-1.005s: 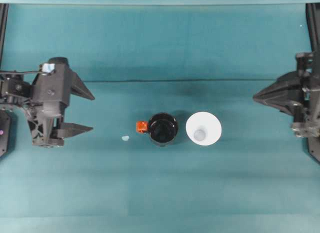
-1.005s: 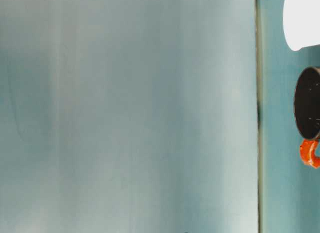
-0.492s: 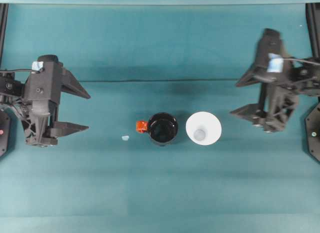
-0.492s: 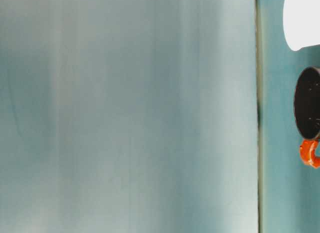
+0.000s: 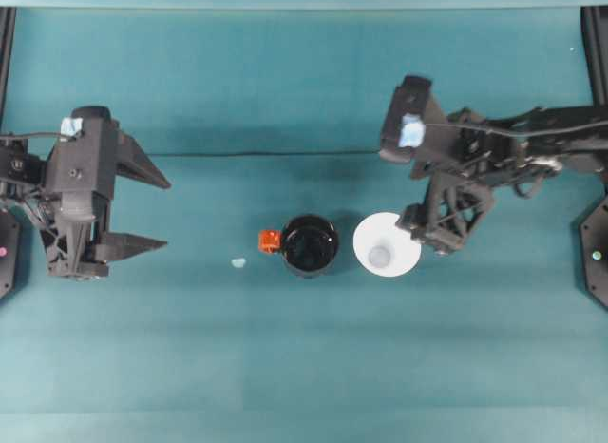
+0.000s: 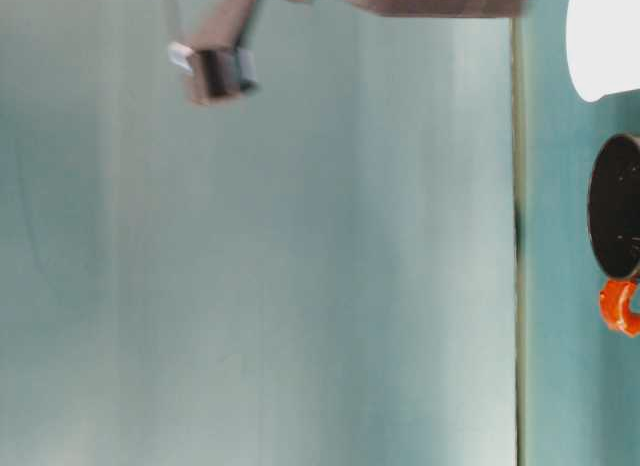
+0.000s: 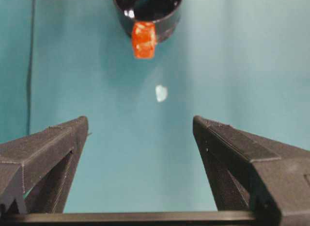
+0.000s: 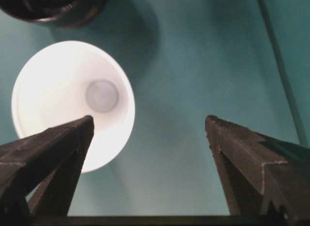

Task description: Put the paper cup into the moved red handle cup holder.

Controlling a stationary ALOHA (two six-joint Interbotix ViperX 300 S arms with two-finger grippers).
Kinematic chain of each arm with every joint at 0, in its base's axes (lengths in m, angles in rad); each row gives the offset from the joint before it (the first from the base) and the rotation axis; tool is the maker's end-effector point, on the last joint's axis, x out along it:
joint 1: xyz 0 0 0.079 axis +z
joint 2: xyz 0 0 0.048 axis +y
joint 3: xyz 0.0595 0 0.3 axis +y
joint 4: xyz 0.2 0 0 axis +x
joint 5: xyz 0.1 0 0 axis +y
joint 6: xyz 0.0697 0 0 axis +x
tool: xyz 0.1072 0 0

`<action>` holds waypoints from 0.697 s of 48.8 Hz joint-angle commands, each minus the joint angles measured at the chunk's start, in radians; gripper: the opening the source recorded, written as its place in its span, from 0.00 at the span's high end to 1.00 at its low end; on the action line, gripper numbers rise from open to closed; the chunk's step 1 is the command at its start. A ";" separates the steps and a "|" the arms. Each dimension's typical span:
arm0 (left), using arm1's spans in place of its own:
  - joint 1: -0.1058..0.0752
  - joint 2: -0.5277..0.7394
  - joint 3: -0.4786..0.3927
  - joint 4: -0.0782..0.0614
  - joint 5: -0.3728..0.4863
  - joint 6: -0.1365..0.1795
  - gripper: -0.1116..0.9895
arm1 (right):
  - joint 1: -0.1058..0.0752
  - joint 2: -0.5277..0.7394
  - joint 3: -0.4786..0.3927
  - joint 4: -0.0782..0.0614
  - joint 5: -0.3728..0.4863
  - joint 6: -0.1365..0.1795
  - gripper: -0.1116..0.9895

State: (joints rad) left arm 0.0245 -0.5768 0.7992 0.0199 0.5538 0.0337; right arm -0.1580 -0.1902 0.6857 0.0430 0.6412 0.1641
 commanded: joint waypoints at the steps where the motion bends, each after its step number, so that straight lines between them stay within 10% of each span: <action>1: -0.002 -0.006 -0.009 0.003 -0.005 -0.002 0.03 | -0.002 0.034 -0.002 0.000 -0.028 0.011 0.09; 34: -0.002 0.000 -0.008 0.003 -0.006 -0.002 0.03 | -0.002 0.138 0.008 0.002 -0.087 0.011 0.11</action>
State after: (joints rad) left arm 0.0245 -0.5737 0.8038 0.0215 0.5538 0.0337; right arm -0.1580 -0.0491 0.6995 0.0430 0.5568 0.1657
